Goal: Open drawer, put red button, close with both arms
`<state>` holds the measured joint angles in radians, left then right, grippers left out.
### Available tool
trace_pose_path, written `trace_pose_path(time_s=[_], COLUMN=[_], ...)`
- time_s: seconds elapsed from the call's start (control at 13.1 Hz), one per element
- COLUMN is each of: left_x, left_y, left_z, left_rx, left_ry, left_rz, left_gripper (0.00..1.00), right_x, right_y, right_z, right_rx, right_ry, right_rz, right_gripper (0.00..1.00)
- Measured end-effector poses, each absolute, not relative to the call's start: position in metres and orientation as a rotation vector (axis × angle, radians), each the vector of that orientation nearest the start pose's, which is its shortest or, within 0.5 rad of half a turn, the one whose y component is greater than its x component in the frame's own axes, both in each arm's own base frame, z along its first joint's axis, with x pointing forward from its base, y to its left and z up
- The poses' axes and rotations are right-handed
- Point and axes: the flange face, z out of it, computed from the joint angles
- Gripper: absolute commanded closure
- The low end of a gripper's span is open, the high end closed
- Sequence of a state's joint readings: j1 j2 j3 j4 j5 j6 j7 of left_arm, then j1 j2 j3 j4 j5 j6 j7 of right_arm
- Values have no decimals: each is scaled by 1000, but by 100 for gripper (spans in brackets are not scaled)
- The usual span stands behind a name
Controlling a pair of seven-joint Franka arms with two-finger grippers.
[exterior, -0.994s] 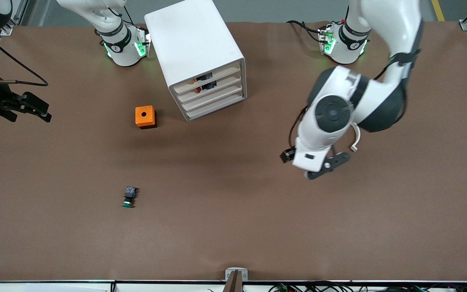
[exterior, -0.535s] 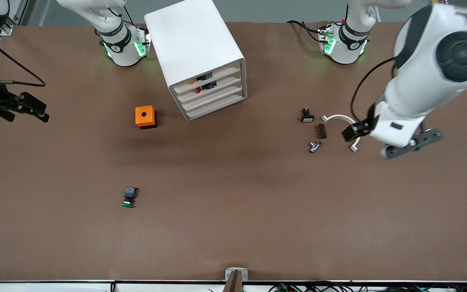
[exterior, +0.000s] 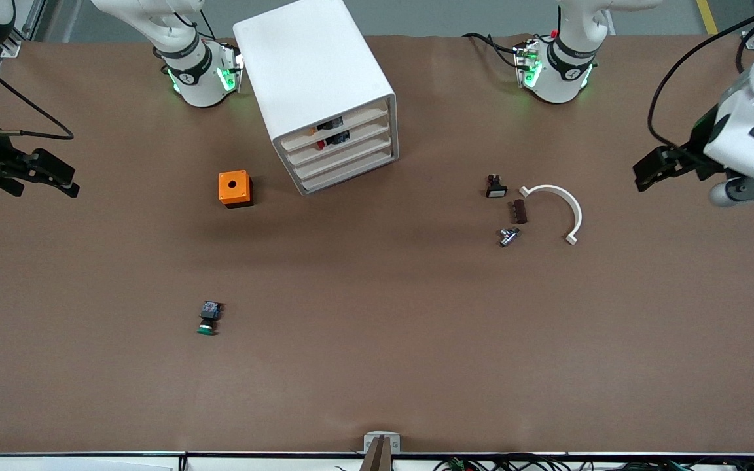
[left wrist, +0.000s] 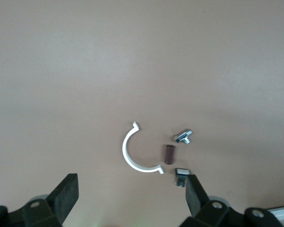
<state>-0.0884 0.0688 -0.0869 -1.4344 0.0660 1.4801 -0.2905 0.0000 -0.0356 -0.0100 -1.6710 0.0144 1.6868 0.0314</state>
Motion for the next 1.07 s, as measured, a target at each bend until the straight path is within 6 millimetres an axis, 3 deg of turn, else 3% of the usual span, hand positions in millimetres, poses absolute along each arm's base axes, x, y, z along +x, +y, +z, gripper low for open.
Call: trace_pose_path(time_s=[0.31,0.61,1.07], left_x=[550,546,531], left_y=[-68,-67,-66], left_z=[650,639,633], left_rx=[-3077,-3073,-3069], left_ry=[-25,73,83], left_rz=[-11,26,36], left_gripper=[0,0,0], right_x=[553,553,552], right_y=[-4,-4,-5], right_z=[607,607,606], right_rx=[-3125,-3125,-3125], right_ry=[67,67,67], right_rz=[-80,-79,-69], right_gripper=[0,0,0])
